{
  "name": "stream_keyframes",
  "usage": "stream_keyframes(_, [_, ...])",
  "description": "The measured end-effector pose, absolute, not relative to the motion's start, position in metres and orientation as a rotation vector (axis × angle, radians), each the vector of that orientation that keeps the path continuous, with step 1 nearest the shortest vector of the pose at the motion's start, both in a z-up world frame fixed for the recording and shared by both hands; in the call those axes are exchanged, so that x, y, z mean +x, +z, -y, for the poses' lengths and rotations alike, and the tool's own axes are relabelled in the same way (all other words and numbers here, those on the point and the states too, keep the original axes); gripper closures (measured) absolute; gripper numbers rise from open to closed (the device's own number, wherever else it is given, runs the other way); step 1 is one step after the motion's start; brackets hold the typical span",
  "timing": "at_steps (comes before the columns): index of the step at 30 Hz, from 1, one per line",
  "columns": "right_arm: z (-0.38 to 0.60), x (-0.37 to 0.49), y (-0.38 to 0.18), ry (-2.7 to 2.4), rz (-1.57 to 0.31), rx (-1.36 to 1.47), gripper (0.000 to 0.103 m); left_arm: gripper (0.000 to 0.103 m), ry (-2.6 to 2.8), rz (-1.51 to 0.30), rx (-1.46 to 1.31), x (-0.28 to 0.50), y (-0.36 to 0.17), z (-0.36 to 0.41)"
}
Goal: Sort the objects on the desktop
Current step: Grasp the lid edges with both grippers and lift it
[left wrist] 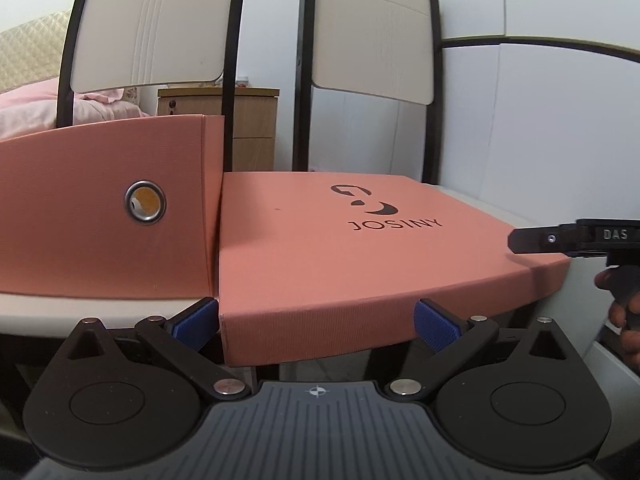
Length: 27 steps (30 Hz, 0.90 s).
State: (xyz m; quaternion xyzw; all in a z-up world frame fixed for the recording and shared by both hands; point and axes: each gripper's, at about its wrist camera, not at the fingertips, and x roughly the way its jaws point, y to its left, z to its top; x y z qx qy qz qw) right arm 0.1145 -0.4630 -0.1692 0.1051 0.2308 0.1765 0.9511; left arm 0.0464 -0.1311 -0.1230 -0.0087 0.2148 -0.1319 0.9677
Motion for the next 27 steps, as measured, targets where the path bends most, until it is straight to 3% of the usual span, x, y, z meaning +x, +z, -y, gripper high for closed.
stream_keyframes(12, [0.474,0.092,-0.164,0.427,-0.482,0.296,0.000,0.000,-0.248,-0.528,-0.299,0.073,-0.108,0.082])
stream_keyframes(27, [0.507,0.133,-0.198,0.422,-0.669,0.740,0.000,0.001,-0.346,-0.802,-0.512,0.132,-0.127,0.069])
